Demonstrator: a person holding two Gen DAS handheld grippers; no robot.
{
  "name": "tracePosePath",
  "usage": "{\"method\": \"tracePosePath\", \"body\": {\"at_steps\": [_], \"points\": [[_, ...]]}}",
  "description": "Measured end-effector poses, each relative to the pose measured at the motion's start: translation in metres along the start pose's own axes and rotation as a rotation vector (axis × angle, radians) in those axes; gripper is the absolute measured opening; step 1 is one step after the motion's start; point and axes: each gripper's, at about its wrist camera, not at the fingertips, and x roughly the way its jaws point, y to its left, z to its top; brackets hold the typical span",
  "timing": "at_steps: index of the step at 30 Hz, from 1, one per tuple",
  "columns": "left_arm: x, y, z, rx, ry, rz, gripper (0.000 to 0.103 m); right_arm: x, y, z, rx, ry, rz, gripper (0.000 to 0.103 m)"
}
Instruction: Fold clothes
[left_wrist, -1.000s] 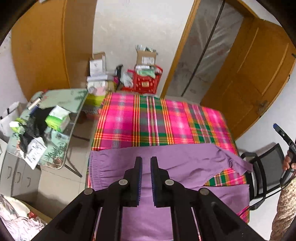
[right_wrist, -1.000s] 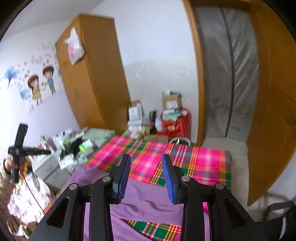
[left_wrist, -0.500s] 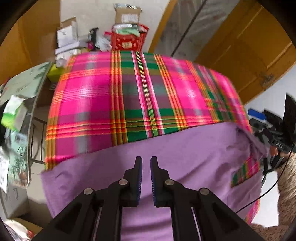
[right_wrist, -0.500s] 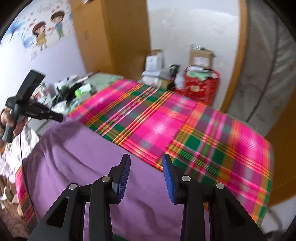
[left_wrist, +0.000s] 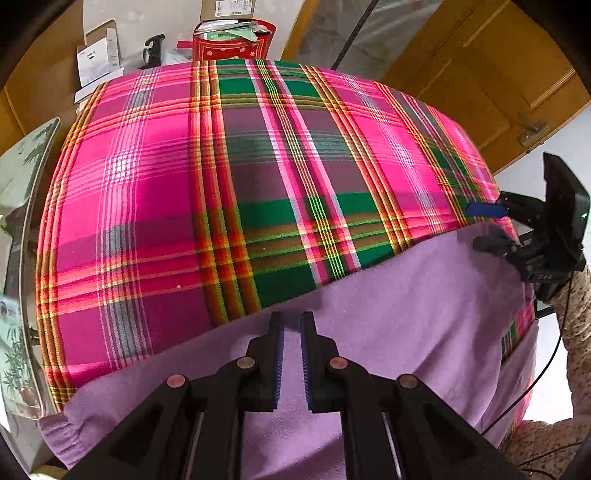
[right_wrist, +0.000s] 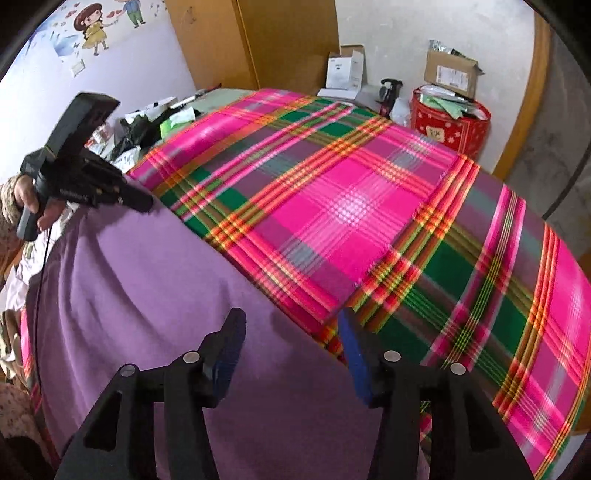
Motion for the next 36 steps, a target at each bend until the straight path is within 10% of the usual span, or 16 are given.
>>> {"method": "tracePosePath", "body": {"at_steps": [19,33,36], "points": [[-0.001,-0.016,-0.007,0.279,-0.048,0.034,0.020,0.014,0.011,-0.010,-0.086,0.036,-0.047,0.055],[0.003,-0.022,-0.004,0.312,-0.079,0.170,0.022,0.013,0.016,-0.014,-0.087,0.028,-0.075,0.055],[0.004,-0.022,-0.003,0.317,-0.080,0.188,0.034,0.013,0.015,-0.015,-0.077,0.021,-0.071,0.055]]}}
